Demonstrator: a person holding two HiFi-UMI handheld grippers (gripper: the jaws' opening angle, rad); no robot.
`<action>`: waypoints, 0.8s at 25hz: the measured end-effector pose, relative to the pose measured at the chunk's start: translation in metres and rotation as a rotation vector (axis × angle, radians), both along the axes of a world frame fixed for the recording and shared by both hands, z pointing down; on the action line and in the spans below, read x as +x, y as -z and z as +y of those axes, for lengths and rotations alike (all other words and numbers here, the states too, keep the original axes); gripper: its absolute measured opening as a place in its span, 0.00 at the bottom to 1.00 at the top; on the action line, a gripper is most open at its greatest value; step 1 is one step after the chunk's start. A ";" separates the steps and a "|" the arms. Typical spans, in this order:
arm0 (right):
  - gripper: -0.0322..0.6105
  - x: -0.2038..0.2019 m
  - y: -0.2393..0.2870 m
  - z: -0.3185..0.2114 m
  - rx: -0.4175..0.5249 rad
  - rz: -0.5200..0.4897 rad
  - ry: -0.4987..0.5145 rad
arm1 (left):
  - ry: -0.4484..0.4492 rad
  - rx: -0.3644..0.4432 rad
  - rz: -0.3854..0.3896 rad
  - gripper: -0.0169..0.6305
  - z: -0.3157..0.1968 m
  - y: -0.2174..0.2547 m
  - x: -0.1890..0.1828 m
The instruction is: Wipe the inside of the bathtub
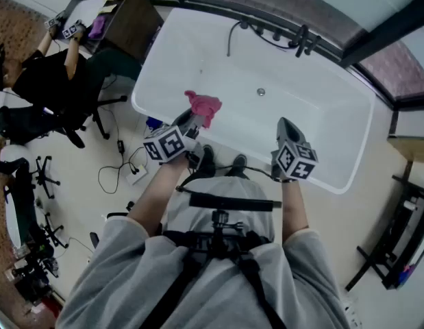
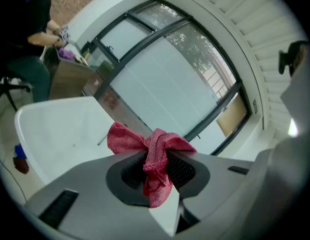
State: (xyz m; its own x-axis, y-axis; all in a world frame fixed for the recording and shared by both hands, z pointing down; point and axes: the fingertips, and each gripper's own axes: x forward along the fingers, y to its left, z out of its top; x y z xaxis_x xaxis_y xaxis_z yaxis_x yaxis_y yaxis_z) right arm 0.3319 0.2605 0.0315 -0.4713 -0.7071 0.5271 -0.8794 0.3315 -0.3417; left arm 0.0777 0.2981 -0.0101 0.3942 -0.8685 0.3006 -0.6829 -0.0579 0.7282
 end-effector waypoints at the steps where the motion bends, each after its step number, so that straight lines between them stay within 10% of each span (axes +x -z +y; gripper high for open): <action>1: 0.06 -0.015 0.000 0.001 0.000 -0.002 0.040 | 0.016 0.006 -0.029 0.16 0.005 0.000 -0.010; 11: 0.06 -0.136 0.014 0.010 0.018 -0.035 0.367 | 0.137 0.007 -0.512 0.16 0.058 -0.001 -0.102; 20: 0.06 -0.184 0.009 0.014 0.010 -0.042 0.392 | 0.158 0.011 -0.530 0.16 0.059 0.000 -0.150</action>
